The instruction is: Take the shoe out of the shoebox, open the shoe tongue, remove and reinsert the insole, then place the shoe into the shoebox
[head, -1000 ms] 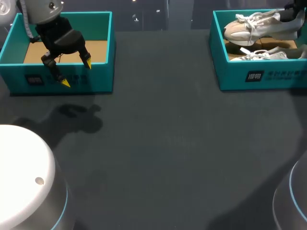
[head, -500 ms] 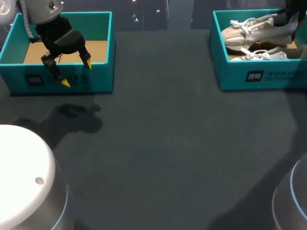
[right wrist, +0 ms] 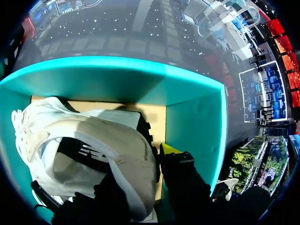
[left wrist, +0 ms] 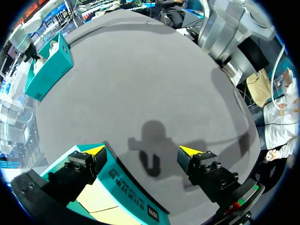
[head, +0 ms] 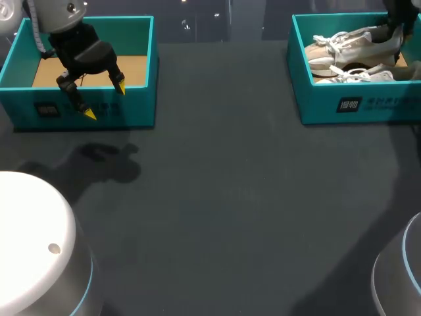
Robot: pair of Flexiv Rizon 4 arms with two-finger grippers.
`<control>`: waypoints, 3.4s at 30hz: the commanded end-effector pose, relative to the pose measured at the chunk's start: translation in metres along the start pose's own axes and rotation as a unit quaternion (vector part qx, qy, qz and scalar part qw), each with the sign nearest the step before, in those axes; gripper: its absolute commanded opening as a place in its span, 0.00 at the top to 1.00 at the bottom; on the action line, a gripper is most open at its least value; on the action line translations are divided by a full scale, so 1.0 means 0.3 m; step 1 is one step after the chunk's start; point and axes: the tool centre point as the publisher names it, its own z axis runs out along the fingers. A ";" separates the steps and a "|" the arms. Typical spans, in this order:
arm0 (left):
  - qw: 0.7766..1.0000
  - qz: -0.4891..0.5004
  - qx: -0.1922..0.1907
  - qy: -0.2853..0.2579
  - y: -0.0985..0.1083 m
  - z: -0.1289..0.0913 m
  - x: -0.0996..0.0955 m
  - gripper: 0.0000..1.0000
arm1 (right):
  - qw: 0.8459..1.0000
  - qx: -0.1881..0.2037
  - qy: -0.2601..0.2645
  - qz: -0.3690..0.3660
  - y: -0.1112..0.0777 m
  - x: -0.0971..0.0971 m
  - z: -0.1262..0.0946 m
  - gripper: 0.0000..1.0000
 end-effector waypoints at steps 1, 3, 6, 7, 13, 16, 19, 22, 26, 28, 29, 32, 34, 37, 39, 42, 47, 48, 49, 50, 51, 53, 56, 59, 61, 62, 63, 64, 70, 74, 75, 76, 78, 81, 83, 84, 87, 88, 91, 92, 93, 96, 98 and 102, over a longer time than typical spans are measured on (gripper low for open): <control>1.000 0.000 -0.001 0.000 0.000 0.000 0.003 0.00 | 1.000 0.006 0.008 0.000 0.017 0.002 0.029 1.00; 1.000 0.000 -0.001 0.000 0.000 0.000 0.003 0.00 | 1.000 0.007 0.011 0.000 0.013 0.006 0.035 1.00; 1.000 0.000 -0.001 0.000 0.000 0.000 0.003 0.00 | 1.000 0.010 0.013 0.000 0.008 0.016 0.047 1.00; 1.000 0.000 -0.001 0.000 0.000 0.000 0.003 0.00 | 1.000 0.011 0.013 0.000 0.007 0.019 0.050 1.00; 1.000 0.000 -0.001 0.000 0.000 0.000 0.003 0.00 | 1.000 0.015 0.011 -0.003 0.000 0.036 0.063 1.00; 1.000 0.000 -0.001 0.000 0.000 0.000 0.003 0.00 | 1.000 0.016 0.011 -0.005 -0.005 0.040 0.080 1.00; 1.000 0.000 -0.001 0.000 0.000 0.000 0.003 0.00 | 1.000 0.017 0.011 -0.004 -0.011 0.032 0.094 1.00; 1.000 0.000 -0.001 0.000 0.000 0.000 0.003 0.00 | 1.000 0.020 0.010 0.000 -0.018 0.017 0.102 1.00; 1.000 0.000 -0.001 0.000 0.000 0.000 0.003 0.00 | 1.000 0.022 0.005 0.001 -0.021 0.005 0.106 1.00; 1.000 0.000 -0.001 0.000 0.000 0.000 0.003 0.00 | 1.000 0.022 0.005 0.002 -0.020 -0.002 0.108 1.00; 1.000 0.000 -0.001 0.000 0.000 0.000 0.003 0.00 | 1.000 0.020 0.006 0.003 -0.019 -0.007 0.104 1.00; 1.000 0.000 -0.001 0.000 0.000 0.000 0.003 0.00 | 1.000 0.013 0.008 0.003 -0.016 -0.007 0.089 1.00; 1.000 0.000 -0.001 0.000 0.000 0.000 0.003 0.00 | 1.000 0.005 0.010 0.002 -0.016 -0.005 0.077 1.00; 1.000 0.000 -0.001 0.000 0.000 0.000 0.003 0.00 | 1.000 -0.002 0.010 -0.003 -0.016 -0.002 0.063 1.00; 1.000 0.000 -0.001 0.000 0.000 0.000 0.003 0.00 | 1.000 -0.001 0.010 -0.004 -0.016 -0.001 0.063 0.95; 1.000 0.000 -0.001 0.000 0.000 0.000 0.003 0.00 | 1.000 0.000 0.015 -0.007 -0.019 0.009 0.065 0.72; 1.000 0.000 -0.001 0.000 0.000 0.000 0.003 0.00 | 1.000 0.001 0.026 -0.012 -0.024 0.026 0.066 0.61; 1.000 0.000 -0.001 0.000 0.000 0.000 0.003 0.00 | 1.000 0.001 0.028 -0.013 -0.024 0.028 0.064 0.58; 1.000 0.000 -0.001 0.000 0.000 0.000 0.003 0.00 | 1.000 0.001 0.028 -0.013 -0.024 0.031 0.063 0.57; 1.000 0.000 -0.001 0.000 0.000 0.000 0.003 0.00 | 0.999 0.000 0.030 -0.015 -0.024 0.034 0.060 0.55; 1.000 0.000 -0.001 0.000 0.000 0.000 0.003 0.00 | 0.999 -0.001 0.032 -0.017 -0.024 0.037 0.056 0.54; 1.000 0.000 -0.001 0.000 0.000 0.000 0.003 0.00 | 0.999 -0.003 0.035 -0.020 -0.025 0.041 0.047 0.51; 1.000 0.000 -0.001 0.000 0.000 0.000 0.003 0.00 | 0.999 -0.007 0.039 -0.023 -0.028 0.041 0.026 0.20; 1.000 0.000 -0.001 0.000 0.000 0.000 0.003 0.00 | 0.999 -0.009 0.043 -0.024 -0.031 0.039 0.006 0.00; 1.000 0.000 -0.001 0.000 0.000 0.000 0.003 0.00 | 0.998 -0.013 0.048 -0.027 -0.032 0.037 -0.013 0.00; 1.000 0.000 -0.001 0.000 0.000 0.000 0.003 0.00 | 0.998 -0.014 0.048 -0.028 -0.032 0.036 -0.020 0.00; 1.000 0.000 -0.001 0.000 0.000 0.000 0.003 0.00 | 0.998 -0.014 0.050 -0.029 -0.032 0.034 -0.027 0.00; 1.000 0.000 -0.001 0.000 0.000 0.000 0.003 0.00 | 0.998 -0.015 0.052 -0.030 -0.033 0.034 -0.035 0.00; 1.000 0.000 -0.001 0.000 0.000 0.000 0.003 0.00 | 0.997 -0.014 0.063 -0.033 -0.043 0.025 -0.100 0.00; 1.000 0.000 -0.001 0.000 0.000 0.000 0.003 0.00 | 0.997 -0.010 0.074 -0.033 -0.062 0.018 -0.177 0.00; 1.000 0.000 -0.001 0.000 0.000 0.000 0.003 0.00 | 0.996 -0.013 0.080 -0.035 -0.070 0.017 -0.199 0.00; 1.000 0.000 -0.001 0.000 0.000 0.000 0.003 0.00 | 0.996 -0.014 0.082 -0.035 -0.077 0.017 -0.219 0.00; 1.000 0.000 -0.001 0.000 0.000 0.000 0.003 0.00 | 0.995 -0.012 0.090 -0.038 -0.095 0.019 -0.259 0.00; 0.999 -0.049 -0.012 -0.016 0.001 -0.039 0.006 0.00 | 0.994 -0.006 0.103 -0.042 -0.132 0.027 -0.316 0.00; 0.995 -0.100 -0.017 -0.017 0.011 -0.065 0.007 0.00 | 0.993 -0.003 0.109 -0.043 -0.155 0.040 -0.344 0.00; 0.990 -0.139 -0.024 -0.013 0.020 -0.075 0.004 0.00 | 0.993 -0.004 0.112 -0.046 -0.169 0.046 -0.361 0.00; 0.970 -0.243 -0.030 -0.008 0.056 -0.105 0.011 0.00 | 0.991 -0.007 0.120 -0.053 -0.217 0.066 -0.413 0.00; 0.964 -0.263 -0.034 -0.012 0.065 -0.111 0.015 0.00 | 0.991 -0.008 0.121 -0.054 -0.225 0.070 -0.422 0.00; 0.924 -0.382 -0.030 -0.008 0.111 -0.148 0.028 0.00 | 0.991 -0.005 0.122 -0.056 -0.264 0.090 -0.469 0.00; 0.902 -0.428 -0.050 -0.032 0.130 -0.160 0.032 0.00 | 0.991 -0.004 0.122 -0.058 -0.278 0.098 -0.488 0.00; 0.868 -0.479 -0.090 -0.095 0.157 -0.183 0.050 0.00 | 0.991 -0.007 0.120 -0.061 -0.296 0.108 -0.516 0.00; 0.857 -0.490 -0.102 -0.125 0.170 -0.199 0.064 0.00 | 0.991 -0.007 0.120 -0.061 -0.296 0.108 -0.516 0.00; 0.857 -0.490 -0.102 -0.125 0.170 -0.199 0.064 0.00 | 0.991 -0.007 0.120 -0.061 -0.296 0.108 -0.516 0.00; 0.857 -0.490 -0.102 -0.125 0.170 -0.199 0.064 0.00 | 0.991 -0.007 0.120 -0.061 -0.296 0.108 -0.516 0.00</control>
